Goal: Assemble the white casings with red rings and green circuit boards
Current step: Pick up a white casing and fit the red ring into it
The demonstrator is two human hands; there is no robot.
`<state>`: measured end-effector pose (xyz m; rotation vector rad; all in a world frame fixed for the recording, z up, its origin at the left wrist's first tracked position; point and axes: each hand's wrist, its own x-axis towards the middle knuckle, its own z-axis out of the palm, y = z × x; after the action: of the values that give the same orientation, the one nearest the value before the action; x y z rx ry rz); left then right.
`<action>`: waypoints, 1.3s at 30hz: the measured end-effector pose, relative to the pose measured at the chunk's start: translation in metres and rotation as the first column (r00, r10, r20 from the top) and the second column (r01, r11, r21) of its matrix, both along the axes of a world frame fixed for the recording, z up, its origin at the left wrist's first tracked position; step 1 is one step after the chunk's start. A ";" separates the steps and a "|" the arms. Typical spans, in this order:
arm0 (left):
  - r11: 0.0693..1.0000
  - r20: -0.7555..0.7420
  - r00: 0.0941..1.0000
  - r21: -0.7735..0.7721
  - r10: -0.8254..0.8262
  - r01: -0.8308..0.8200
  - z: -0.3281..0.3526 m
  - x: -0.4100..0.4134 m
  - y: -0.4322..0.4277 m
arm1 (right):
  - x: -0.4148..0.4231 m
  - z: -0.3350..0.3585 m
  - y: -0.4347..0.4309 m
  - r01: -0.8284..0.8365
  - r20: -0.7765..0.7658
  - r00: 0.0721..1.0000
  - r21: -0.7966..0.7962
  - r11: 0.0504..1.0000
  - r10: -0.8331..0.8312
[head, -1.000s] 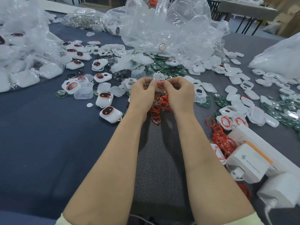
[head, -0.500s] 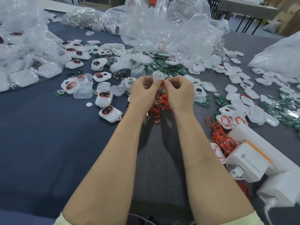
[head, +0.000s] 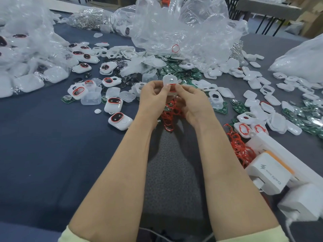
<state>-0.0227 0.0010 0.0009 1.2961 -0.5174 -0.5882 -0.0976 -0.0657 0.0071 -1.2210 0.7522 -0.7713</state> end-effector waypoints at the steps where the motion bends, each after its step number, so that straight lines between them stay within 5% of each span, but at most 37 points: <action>1: 1.000 -0.005 1.000 -0.012 -0.013 0.013 0.000 0.000 0.000 | -0.002 0.001 -0.001 -0.033 0.049 0.998 0.061 0.998 0.030; 4: 0.996 -0.040 0.998 -0.065 -0.058 0.055 -0.001 0.001 0.001 | -0.001 0.003 -0.001 -0.008 0.130 0.992 0.117 0.993 -0.007; 10: 0.995 -0.063 0.995 -0.070 -0.077 0.072 -0.005 0.000 -0.001 | 0.004 -0.002 0.002 0.089 -0.090 0.991 -0.148 0.985 -0.103; 18: 0.996 -0.030 0.999 -0.086 -0.033 0.030 -0.004 0.003 0.000 | 0.002 0.000 0.004 0.097 -0.139 0.979 -0.332 0.938 -0.150; 21: 0.992 -0.039 0.994 -0.078 0.101 -0.104 -0.004 0.005 0.001 | 0.002 0.001 0.006 0.132 -0.148 0.962 -0.479 0.868 -0.228; 25: 0.975 0.226 0.949 -0.010 0.220 -0.224 -0.004 0.007 0.004 | 0.005 0.005 0.012 0.086 -0.125 0.978 -0.499 0.862 -0.170; 30: 0.988 0.510 0.860 0.128 0.007 -0.084 -0.002 -0.009 0.001 | 0.002 0.002 0.004 0.141 -0.144 0.961 -0.478 0.867 -0.236; 39: 0.978 0.458 0.888 0.165 0.042 -0.131 0.000 -0.006 0.002 | 0.005 0.001 0.004 0.140 -0.115 0.968 -0.480 0.866 -0.221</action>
<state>-0.0286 0.0034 0.0008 1.6448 -0.7954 -0.2576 -0.0927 -0.0613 0.0079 -1.6862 0.8548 -1.0578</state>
